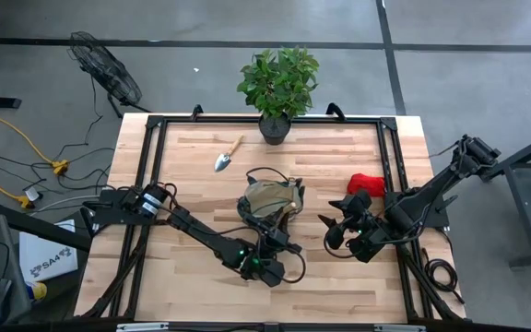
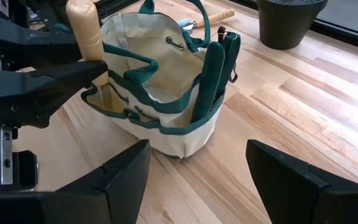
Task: Pick & Place Garden tools in Gardening bag
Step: Put the right brown trowel into the gardening bag, then put the brown trowel into the gardening bag
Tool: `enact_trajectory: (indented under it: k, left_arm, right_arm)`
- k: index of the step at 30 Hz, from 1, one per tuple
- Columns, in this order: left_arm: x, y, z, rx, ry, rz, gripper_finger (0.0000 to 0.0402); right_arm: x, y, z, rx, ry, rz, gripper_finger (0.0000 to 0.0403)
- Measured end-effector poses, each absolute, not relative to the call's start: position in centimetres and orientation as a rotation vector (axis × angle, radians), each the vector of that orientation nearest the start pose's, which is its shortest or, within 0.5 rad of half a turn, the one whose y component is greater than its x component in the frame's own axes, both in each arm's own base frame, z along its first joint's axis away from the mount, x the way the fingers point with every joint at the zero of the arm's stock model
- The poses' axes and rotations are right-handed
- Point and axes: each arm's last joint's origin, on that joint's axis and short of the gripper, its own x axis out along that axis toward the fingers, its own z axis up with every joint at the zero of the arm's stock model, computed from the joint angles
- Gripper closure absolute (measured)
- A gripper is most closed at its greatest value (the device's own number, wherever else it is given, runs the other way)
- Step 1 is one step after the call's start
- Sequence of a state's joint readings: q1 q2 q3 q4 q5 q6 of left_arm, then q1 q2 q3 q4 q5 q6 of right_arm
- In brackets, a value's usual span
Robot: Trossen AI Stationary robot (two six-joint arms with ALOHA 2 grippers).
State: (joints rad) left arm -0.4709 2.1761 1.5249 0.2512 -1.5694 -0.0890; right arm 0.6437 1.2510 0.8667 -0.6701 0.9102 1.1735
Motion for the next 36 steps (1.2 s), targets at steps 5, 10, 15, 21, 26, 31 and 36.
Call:
enact_trajectory:
  k: [5,10,15,21,26,31,36]
  left_arm:
    - [42.6,-18.5,19.3,0.283,0.174,1.089,0.0345]
    - [42.6,-18.5,19.3,0.284,0.174,1.091,0.0284]
    - [42.6,-18.5,19.3,0.285,0.174,1.092,0.0222]
    - [42.6,-18.5,19.3,0.285,0.174,1.092,0.021]
    - [42.6,-18.5,19.6,0.309,0.189,1.089,0.0214]
    - [42.2,-18.3,22.0,0.276,0.169,1.089,0.0216]
    - [41.1,-19.1,24.2,0.304,0.18,1.063,0.0216]
  right_arm:
    - [19.7,11.9,24.3,0.373,0.485,-0.607,0.0144]
    - [19.7,11.9,24.4,0.373,0.486,-0.607,0.0144]
    - [19.7,11.9,24.3,0.374,0.488,-0.605,0.0144]
    - [19.7,11.9,24.3,0.375,0.489,-0.605,0.0144]
    - [19.7,11.9,24.3,0.377,0.495,-0.601,0.0144]
    - [19.6,11.9,24.3,0.378,0.506,-0.596,0.0144]
    - [19.4,12.3,24.3,0.372,0.512,-0.578,0.0144]
